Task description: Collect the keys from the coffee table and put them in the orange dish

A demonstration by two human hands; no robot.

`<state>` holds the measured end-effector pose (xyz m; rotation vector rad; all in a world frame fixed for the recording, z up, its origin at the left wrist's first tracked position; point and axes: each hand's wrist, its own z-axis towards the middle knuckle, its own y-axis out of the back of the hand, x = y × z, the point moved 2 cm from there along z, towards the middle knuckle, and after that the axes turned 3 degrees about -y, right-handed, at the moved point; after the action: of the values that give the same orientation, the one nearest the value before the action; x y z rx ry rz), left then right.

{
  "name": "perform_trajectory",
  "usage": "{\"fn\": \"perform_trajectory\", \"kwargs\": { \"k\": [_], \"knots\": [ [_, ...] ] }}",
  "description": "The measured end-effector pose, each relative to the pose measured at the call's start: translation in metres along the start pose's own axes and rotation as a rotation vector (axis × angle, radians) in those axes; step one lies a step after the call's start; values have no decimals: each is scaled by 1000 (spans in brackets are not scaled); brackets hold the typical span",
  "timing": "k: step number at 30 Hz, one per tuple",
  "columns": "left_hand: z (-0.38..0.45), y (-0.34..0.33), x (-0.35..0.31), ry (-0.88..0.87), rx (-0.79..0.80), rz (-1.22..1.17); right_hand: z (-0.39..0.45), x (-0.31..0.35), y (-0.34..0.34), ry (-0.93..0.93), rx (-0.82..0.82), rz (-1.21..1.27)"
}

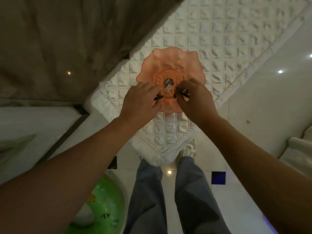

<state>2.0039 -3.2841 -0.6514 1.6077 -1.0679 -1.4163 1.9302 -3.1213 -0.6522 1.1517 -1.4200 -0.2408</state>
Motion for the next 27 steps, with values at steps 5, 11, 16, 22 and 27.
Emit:
{"fn": "perform_trajectory", "kwargs": {
  "k": [5,11,16,22,27],
  "knots": [
    [6,-30,4,-49,76,42,11,-16,-17,-6,89,-98],
    [29,-36,0,-96,103,97,20,-24,-21,6,173,-232],
    [41,-40,0,-122,176,125,28,-28,-25,9,215,-265],
    [39,-42,-1,-126,171,119,27,-29,-28,25,216,-270],
    [30,-41,-5,-130,153,122,24,-27,-26,19,240,-282]
  ]
}}
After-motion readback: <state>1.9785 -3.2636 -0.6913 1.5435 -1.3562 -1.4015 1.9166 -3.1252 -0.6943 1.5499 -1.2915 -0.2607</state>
